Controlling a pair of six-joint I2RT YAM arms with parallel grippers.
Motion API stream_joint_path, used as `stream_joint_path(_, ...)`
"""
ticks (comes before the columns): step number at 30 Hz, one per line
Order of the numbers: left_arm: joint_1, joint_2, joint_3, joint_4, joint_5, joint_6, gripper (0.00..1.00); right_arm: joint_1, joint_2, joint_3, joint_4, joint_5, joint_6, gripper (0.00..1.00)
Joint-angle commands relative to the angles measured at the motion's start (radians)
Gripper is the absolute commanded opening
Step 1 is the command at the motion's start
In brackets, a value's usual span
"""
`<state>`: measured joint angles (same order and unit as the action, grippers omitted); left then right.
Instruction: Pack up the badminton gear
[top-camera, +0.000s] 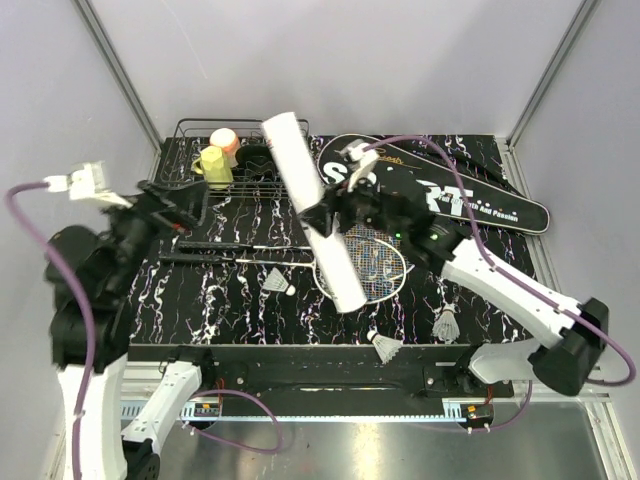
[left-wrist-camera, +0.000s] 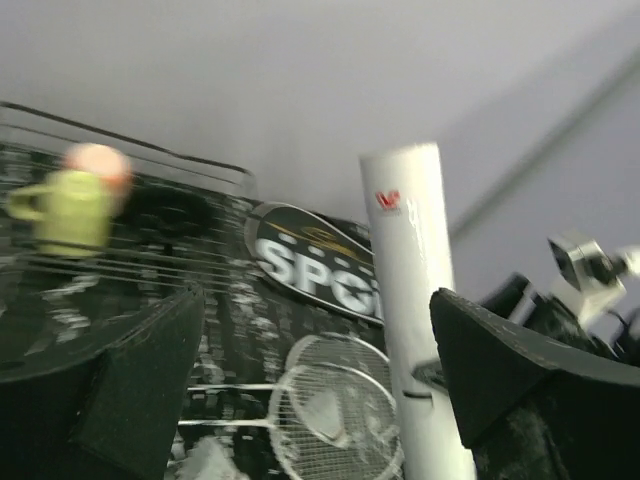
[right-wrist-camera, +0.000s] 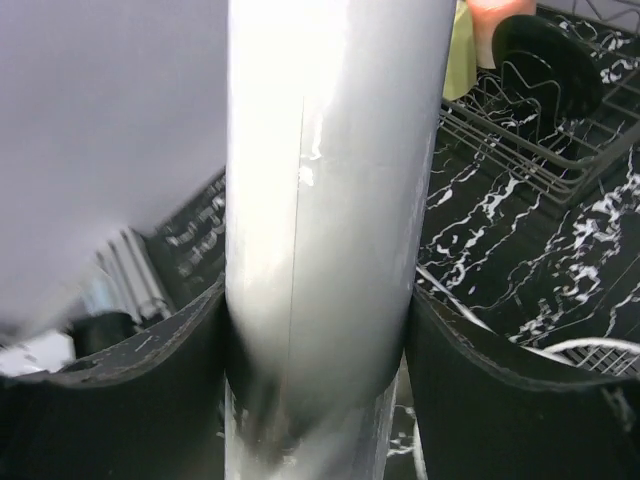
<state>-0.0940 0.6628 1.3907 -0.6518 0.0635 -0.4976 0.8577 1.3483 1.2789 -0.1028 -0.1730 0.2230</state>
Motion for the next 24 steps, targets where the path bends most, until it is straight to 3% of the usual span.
stream_joint_path(1, -0.003, 0.112, -0.172, 0.349, 0.499, -0.224, 0.99, -0.094, -0.121, -0.064, 0.196, -0.079, 0.332, 0.53)
stream_joint_path(2, -0.021, 0.138, -0.212, 0.436, 0.654, -0.278, 0.99, -0.109, -0.136, -0.067, 0.202, -0.065, 0.367, 0.53)
stream_joint_path(3, -0.054, 0.196, -0.287, 0.590, 0.692, -0.327, 0.99, -0.115, -0.161, -0.069, 0.203, -0.019, 0.425, 0.54)
stream_joint_path(4, -0.097, 0.224, -0.298, 0.604, 0.700, -0.334, 0.99, -0.115, -0.173, -0.076, 0.212, -0.002, 0.447, 0.54)
stream_joint_path(5, -0.218, 0.251, -0.289, 0.577, 0.623, -0.290, 0.99, -0.115, -0.182, -0.087, 0.231, 0.003, 0.472, 0.54)
stream_joint_path(7, -0.349, 0.317, -0.224, 0.442, 0.494, -0.146, 0.99, -0.115, -0.205, -0.131, 0.307, 0.039, 0.548, 0.53)
stream_joint_path(9, -0.467, 0.374, -0.177, 0.391, 0.363, -0.102, 0.99, -0.115, -0.224, -0.162, 0.350, 0.072, 0.613, 0.54)
stream_joint_path(16, -0.599, 0.451, -0.197, 0.477, 0.340, -0.101, 0.99, -0.115, -0.293, -0.257, 0.410, 0.208, 0.656, 0.56)
stream_joint_path(24, -0.610, 0.295, -0.275, 0.544, 0.225, -0.145, 0.99, -0.115, -0.388, -0.366, 0.497, 0.248, 0.422, 0.59)
